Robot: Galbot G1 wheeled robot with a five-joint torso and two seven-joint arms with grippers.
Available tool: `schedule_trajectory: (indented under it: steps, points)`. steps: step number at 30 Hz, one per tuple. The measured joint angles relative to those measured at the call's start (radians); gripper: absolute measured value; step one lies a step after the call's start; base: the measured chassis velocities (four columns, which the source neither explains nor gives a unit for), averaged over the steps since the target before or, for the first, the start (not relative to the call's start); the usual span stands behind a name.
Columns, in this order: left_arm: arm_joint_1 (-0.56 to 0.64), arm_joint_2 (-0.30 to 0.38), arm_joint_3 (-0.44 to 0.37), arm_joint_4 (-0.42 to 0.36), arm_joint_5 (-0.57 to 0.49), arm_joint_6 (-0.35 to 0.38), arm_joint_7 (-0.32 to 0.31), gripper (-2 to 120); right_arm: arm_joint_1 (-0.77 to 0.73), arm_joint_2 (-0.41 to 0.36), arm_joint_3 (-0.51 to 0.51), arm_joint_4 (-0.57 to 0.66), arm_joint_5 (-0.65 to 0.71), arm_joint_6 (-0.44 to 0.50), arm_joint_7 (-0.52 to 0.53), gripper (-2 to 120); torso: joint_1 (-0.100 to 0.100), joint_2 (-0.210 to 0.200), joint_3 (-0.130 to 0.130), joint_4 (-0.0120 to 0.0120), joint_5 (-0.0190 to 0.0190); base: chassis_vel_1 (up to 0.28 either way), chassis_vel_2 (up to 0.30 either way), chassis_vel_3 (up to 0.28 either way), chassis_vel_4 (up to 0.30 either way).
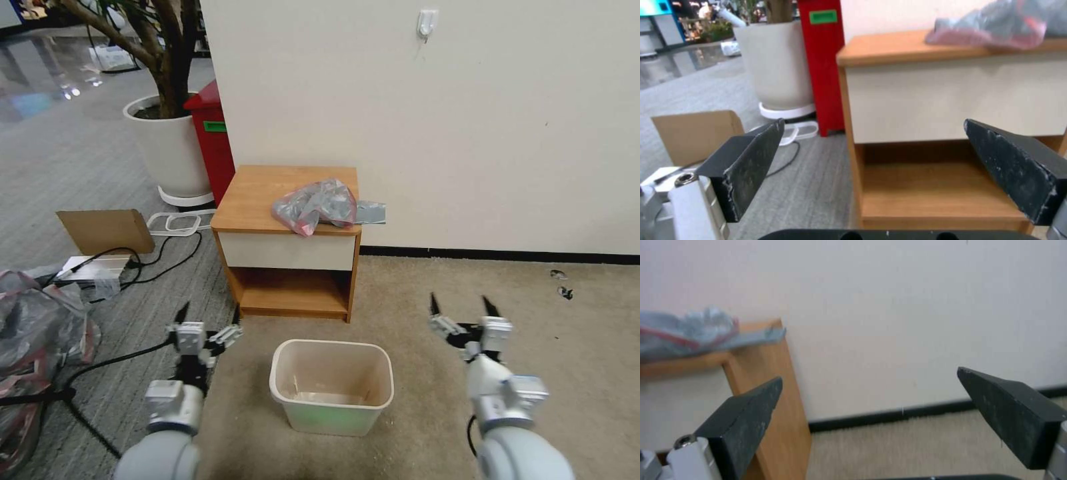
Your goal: Pick up the garbage bag from the table and place it over the trash can.
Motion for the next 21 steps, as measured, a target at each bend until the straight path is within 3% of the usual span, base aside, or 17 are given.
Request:
schedule_trajectory:
  steps: [5, 8, 9, 16, 20, 21]
  points:
    - [0.096, 0.059, -0.049, -0.142, -0.067, 0.044, -0.02, 100, -0.005, -0.002, -0.005, -0.003, 0.007, -0.01, 0.002, 100, 0.0, 0.0, 0.0, 0.0001, 0.0005, 0.0, 0.0, 0.0, 0.0]
    - [0.11, 0.068, -0.055, -0.162, -0.077, 0.05, -0.023, 100, -0.004, -0.002, -0.006, -0.006, 0.007, -0.01, 0.002, 100, 0.0, 0.0, 0.0, 0.0002, 0.0003, 0.0, 0.0, 0.0, 0.0]
    - [0.145, 0.107, -0.08, -0.204, -0.106, 0.072, -0.034, 100, 0.001, -0.005, -0.009, -0.021, 0.005, -0.01, 0.002, 100, 0.0, 0.0, 0.0, 0.0001, 0.0013, 0.0, 0.0, 0.0, 0.0]
    - [0.167, 0.126, -0.091, -0.221, -0.117, 0.081, -0.046, 100, 0.049, -0.041, -0.014, -0.06, 0.107, -0.011, 0.012, 100, 0.0, 0.0, 0.0, 0.0, 0.0001, 0.0, 0.0, 0.0, 0.0]
    - [0.193, 0.122, -0.097, -0.229, -0.119, 0.077, -0.066, 100, 0.124, -0.082, -0.063, -0.1, 0.333, -0.008, 0.02, 100, 0.0, 0.0, 0.0, 0.0001, 0.0003, 0.0, 0.0, 0.0, 0.0]
    - [0.193, 0.122, -0.097, -0.229, -0.119, 0.077, -0.066, 100, 0.124, -0.082, -0.063, -0.1, 0.333, -0.008, 0.02, 100, 0.0, 0.0, 0.0, 0.0001, 0.0003, 0.0, 0.0, 0.0, 0.0]
